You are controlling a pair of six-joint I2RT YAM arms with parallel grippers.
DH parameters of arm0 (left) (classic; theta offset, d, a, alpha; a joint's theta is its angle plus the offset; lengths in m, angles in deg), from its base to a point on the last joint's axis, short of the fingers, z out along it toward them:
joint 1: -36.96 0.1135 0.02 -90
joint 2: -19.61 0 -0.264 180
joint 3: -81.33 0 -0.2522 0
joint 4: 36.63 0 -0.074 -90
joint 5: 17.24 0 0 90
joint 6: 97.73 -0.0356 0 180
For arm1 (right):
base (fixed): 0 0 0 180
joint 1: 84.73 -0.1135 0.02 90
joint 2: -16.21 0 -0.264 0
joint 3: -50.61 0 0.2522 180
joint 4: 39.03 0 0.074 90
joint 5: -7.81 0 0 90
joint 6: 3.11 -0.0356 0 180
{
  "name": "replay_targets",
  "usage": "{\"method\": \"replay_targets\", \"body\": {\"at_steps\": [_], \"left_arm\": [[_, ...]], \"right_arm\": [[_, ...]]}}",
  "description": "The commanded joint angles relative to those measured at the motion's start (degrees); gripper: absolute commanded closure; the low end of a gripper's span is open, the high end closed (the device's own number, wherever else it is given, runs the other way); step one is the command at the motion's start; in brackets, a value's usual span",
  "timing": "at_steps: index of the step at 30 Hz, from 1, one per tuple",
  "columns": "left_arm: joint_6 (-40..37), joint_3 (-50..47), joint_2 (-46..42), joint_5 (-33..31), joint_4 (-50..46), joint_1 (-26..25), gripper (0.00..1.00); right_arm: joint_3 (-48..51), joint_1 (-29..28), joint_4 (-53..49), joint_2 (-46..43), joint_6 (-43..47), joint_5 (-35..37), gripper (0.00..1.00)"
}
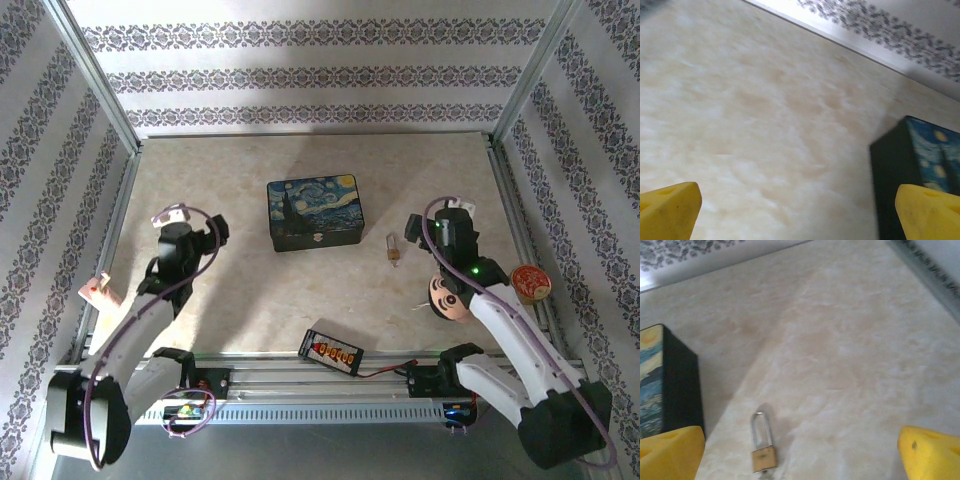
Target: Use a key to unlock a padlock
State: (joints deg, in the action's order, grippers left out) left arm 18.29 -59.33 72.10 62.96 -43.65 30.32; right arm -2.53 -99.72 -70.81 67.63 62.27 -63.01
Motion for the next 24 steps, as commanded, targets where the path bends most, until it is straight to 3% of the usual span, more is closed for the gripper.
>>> {"method": "replay_targets", "body": {"at_steps": [1, 6, 9, 14, 20, 24], "left_arm": [[-8.3, -5.7, -4.3, -10.9, 10.5, 0.5, 0.01], [-17.0, -11.0, -3.1, -15.7, 21.8, 0.6, 0.01], [-24.0, -13.7, 0.1, -15.2, 30.5, 0.8, 0.01], [-29.7, -16.1, 7.0, -7.4, 41.4, 2.6, 0.01], [-31.0, -15.8, 18.2, 1.1, 50.7, 4.4, 0.01], [-31.4, -13.2, 21.6, 5.1, 47.8, 5.3, 0.01]], "right_arm": [[5.2, 0.9, 9.6, -3.5, 10.0, 2.2, 0.02], [14.2, 1.0, 25.6, -4.4, 17.7, 4.5, 0.02], [18.0, 1.3, 34.9, -1.1, 22.3, 4.6, 0.02], [19.3, 3.4, 42.3, 6.1, 23.9, 3.5, 0.02], [22.9, 7.1, 55.2, 12.8, 22.8, -1.4, 0.02], [23.2, 8.8, 58.6, 14.8, 23.3, -3.7, 0.02]]}}
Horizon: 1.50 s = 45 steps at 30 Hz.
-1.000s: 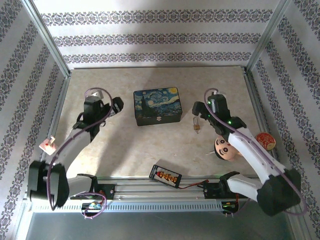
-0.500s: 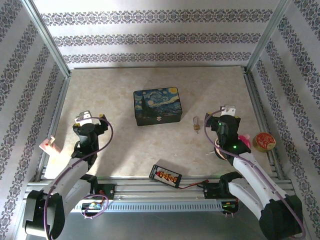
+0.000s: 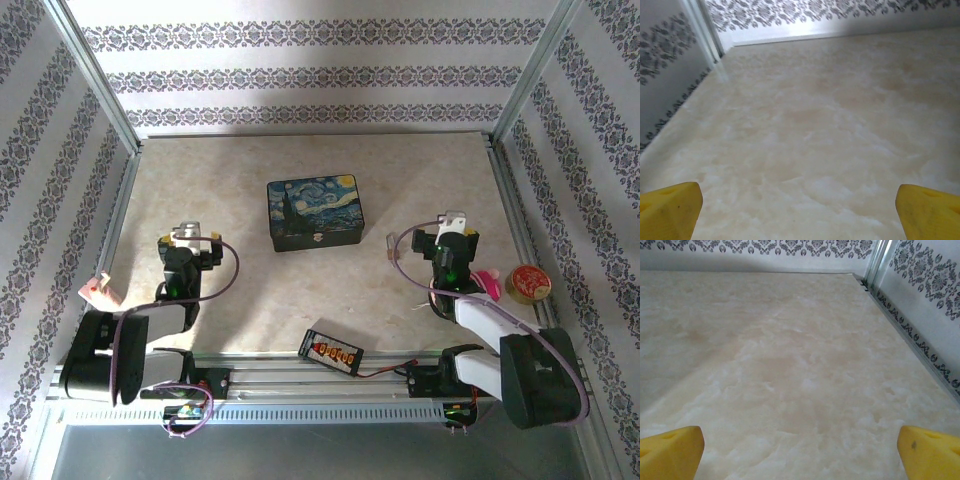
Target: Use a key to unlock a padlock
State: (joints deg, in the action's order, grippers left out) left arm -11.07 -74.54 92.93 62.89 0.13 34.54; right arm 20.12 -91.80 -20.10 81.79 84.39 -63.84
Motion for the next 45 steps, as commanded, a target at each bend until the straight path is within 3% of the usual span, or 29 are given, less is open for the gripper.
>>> {"method": "replay_targets", "body": {"at_steps": [1, 6, 11, 15, 20, 26, 28, 30, 35, 38, 45], "left_arm": [[-2.2, 3.3, 0.0, 7.1, 0.0, 1.5, 0.01], [-2.1, 5.2, 0.7, 15.5, -3.2, 4.9, 0.01], [2.2, 2.2, 2.5, 25.5, 7.8, 5.8, 0.01], [2.1, 5.4, 7.7, 26.8, 6.6, 5.8, 0.01], [2.5, 3.7, 14.6, 26.7, 16.9, 6.0, 0.01], [1.8, 8.9, 18.7, 27.5, 10.1, 5.9, 0.01], [3.4, 11.8, 16.6, 21.3, 1.5, 5.7, 0.01], [4.7, 10.4, 18.5, 18.3, 7.6, 5.6, 0.01], [4.9, 10.9, 17.8, 17.2, 5.6, 5.5, 0.01], [4.9, 10.5, 17.9, 18.0, 6.3, 5.5, 0.01], [4.3, 11.0, 17.9, 18.9, 5.6, 5.5, 0.01]], "right_arm": [[0.8, 1.4, 8.6, 0.9, 1.3, -3.4, 0.02], [2.1, 3.3, 11.8, 1.8, 1.3, -6.0, 0.02], [3.3, 4.1, 14.3, 2.5, 1.5, -9.0, 0.02], [3.6, 4.7, 16.7, 3.5, 1.8, -10.6, 0.02], [3.4, 5.5, 18.1, 5.0, 1.6, -12.1, 0.02], [3.2, 7.2, 23.4, 10.6, -0.8, -14.5, 0.02], [3.1, 7.2, 25.7, 12.9, -1.1, -14.8, 0.02], [2.6, 7.3, 26.9, 15.1, -1.1, -15.1, 0.02], [0.1, 7.5, 31.2, 22.9, -1.4, -16.6, 0.02], [-1.2, 8.0, 25.9, 21.1, -1.2, -18.7, 0.02], [-4.0, 9.4, 23.8, 22.3, 0.1, -28.8, 0.02]]}}
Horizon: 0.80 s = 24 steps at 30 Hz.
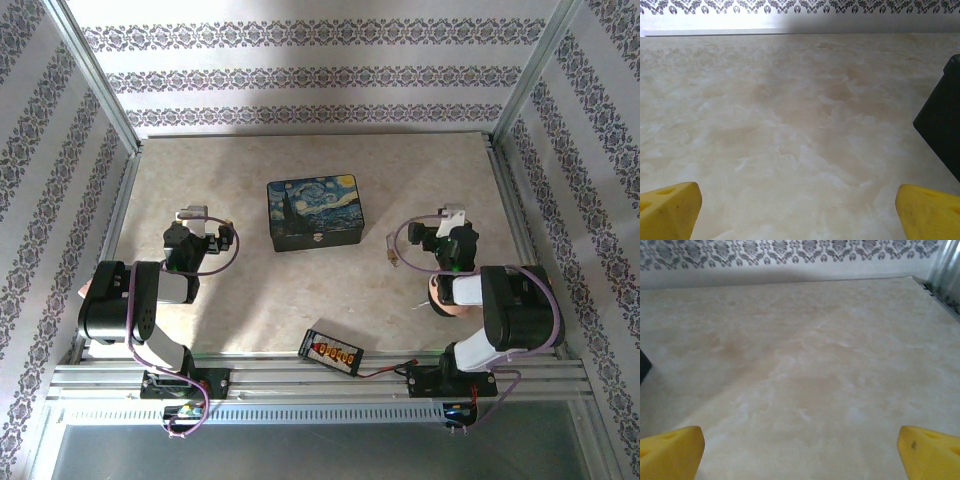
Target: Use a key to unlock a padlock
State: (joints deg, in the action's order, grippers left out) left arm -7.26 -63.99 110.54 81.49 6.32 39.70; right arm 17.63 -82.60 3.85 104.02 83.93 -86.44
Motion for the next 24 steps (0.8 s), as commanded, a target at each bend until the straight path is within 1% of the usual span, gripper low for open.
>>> {"method": "replay_targets", "body": {"at_steps": [1, 4, 24], "left_arm": [[0.4, 0.4, 0.2, 0.5, -0.7, 0.4, 0.01], [0.4, 0.4, 0.3, 0.5, -0.6, 0.3, 0.01], [0.4, 0.4, 0.3, 0.7, -0.6, 0.4, 0.01]], "right_arm": [[-1.5, 0.2, -0.1, 0.1, 0.8, -7.0, 0.02], [-1.4, 0.2, 0.0, 0.1, 1.2, -8.0, 0.02], [-1.5, 0.2, 0.0, 0.1, 1.3, -7.5, 0.02]]}}
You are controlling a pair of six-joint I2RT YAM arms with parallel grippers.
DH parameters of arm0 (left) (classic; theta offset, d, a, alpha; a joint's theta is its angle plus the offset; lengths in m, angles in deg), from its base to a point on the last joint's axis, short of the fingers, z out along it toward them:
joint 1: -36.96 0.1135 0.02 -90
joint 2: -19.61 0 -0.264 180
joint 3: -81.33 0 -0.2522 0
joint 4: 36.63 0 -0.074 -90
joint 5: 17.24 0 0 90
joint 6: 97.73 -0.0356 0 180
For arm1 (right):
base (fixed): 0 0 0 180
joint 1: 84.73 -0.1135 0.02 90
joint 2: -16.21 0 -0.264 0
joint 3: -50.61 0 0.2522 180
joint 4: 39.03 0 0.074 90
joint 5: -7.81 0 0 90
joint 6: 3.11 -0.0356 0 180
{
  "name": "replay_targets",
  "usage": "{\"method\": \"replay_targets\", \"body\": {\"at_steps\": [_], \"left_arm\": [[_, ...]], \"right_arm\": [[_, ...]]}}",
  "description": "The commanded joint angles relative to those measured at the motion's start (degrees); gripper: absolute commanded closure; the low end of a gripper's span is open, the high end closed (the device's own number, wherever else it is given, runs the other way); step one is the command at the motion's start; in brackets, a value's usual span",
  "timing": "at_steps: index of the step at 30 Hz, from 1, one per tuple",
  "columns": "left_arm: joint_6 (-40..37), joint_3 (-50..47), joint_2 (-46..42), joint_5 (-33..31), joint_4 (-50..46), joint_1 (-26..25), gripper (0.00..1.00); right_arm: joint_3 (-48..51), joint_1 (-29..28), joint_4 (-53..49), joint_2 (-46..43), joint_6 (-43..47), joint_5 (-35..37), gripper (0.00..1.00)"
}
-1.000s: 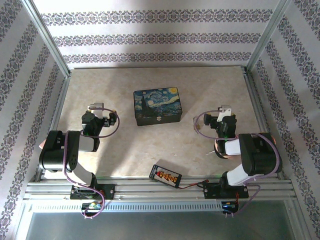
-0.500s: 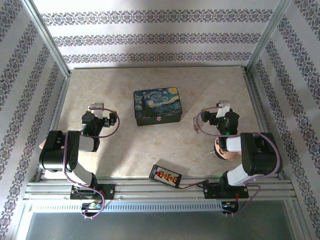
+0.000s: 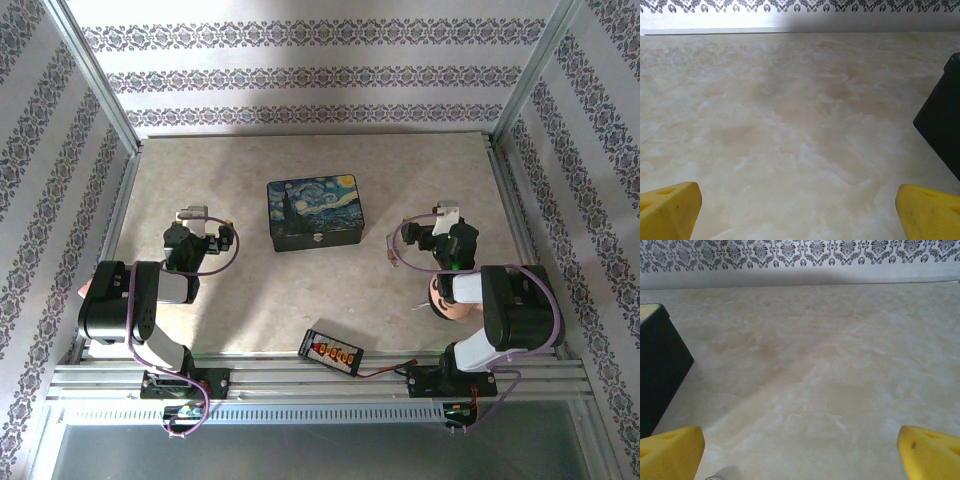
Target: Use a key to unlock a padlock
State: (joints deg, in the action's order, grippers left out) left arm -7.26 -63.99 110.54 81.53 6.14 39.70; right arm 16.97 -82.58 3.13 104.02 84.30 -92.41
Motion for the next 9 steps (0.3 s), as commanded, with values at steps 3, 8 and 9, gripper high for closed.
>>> {"method": "replay_targets", "body": {"at_steps": [3, 8, 9], "left_arm": [[0.3, 0.4, 0.3, 0.6, -0.5, 0.4, 0.01], [0.4, 0.3, 0.3, 0.3, -0.4, 0.3, 0.01], [0.5, 0.3, 0.3, 0.3, -0.4, 0.3, 0.01]], "right_arm": [[-0.9, 0.2, 0.7, 0.1, 0.9, -1.5, 0.02], [-0.9, 0.2, 0.6, 0.1, 0.9, -1.6, 0.02], [-0.9, 0.2, 0.6, 0.1, 0.9, -1.5, 0.02]]}}
